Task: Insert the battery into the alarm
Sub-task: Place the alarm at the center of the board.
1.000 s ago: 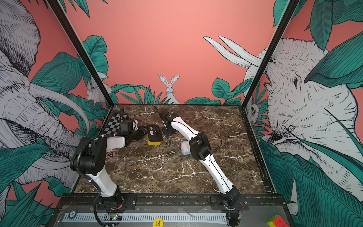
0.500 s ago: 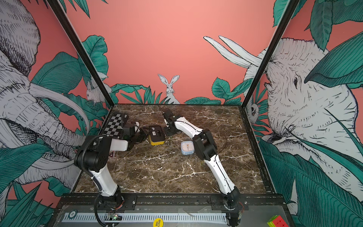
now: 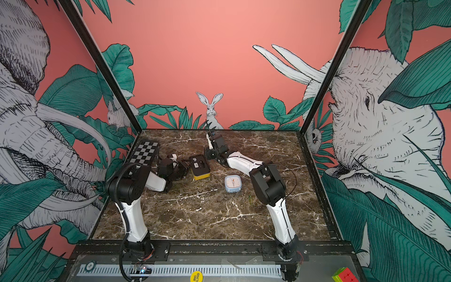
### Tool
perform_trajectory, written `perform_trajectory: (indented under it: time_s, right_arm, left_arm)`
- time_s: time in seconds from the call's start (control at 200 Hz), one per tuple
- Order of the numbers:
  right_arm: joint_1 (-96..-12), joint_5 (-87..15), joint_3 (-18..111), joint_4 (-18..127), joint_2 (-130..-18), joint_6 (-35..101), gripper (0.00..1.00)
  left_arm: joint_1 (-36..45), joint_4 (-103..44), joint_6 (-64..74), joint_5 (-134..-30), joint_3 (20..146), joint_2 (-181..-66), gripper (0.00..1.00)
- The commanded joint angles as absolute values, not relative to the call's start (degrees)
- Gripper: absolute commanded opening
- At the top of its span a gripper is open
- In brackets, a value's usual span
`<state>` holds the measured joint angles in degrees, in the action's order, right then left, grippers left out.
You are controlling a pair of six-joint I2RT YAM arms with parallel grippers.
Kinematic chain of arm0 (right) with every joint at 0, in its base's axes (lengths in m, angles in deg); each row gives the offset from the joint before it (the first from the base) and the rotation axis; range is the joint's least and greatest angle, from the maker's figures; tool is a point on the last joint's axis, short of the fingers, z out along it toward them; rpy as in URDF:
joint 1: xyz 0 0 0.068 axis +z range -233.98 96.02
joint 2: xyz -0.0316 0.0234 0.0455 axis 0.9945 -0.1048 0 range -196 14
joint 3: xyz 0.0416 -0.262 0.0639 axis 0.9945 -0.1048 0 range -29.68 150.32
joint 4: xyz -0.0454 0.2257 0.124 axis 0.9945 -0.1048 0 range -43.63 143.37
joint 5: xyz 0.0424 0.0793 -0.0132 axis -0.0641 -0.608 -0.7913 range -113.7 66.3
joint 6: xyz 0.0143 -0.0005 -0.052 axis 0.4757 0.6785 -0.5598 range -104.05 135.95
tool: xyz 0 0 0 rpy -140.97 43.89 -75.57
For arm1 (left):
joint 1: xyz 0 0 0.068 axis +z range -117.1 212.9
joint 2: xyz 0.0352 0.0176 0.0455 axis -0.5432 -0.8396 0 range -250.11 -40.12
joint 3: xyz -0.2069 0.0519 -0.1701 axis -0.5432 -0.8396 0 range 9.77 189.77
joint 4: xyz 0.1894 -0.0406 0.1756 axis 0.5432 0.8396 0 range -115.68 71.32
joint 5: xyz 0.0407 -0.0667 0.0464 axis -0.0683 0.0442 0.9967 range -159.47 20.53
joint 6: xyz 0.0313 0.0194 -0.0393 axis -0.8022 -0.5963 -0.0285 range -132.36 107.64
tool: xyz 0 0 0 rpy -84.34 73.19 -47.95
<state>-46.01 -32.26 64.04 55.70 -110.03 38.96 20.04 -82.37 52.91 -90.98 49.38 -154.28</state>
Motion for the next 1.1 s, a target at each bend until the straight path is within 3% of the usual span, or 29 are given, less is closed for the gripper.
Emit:
perform_trajectory:
  time_s: [0.0, 0.425, 0.52, 1.095]
  right_arm:
    - [-45.22, -32.77, 61.37, 68.75, -110.10, 40.04, 0.06]
    - [-42.38, -32.21, 56.85, 74.45, -110.63, 36.09, 0.05]
    - [-41.85, -31.62, 56.03, 74.93, -110.63, 34.69, 0.05]
    - [-39.69, -27.35, 53.21, 79.96, -113.15, 31.08, 0.05]
  left_arm:
    - [19.65, -77.89, 50.98, -86.00, 47.09, -156.59, 0.50]
    - [19.64, -72.03, 46.16, -82.25, 43.34, -149.29, 0.81]
    - [19.60, -68.96, 44.73, -82.12, 43.53, -147.77, 0.99]
    - [19.63, -49.12, 30.01, -77.12, 45.61, -132.42, 0.95]
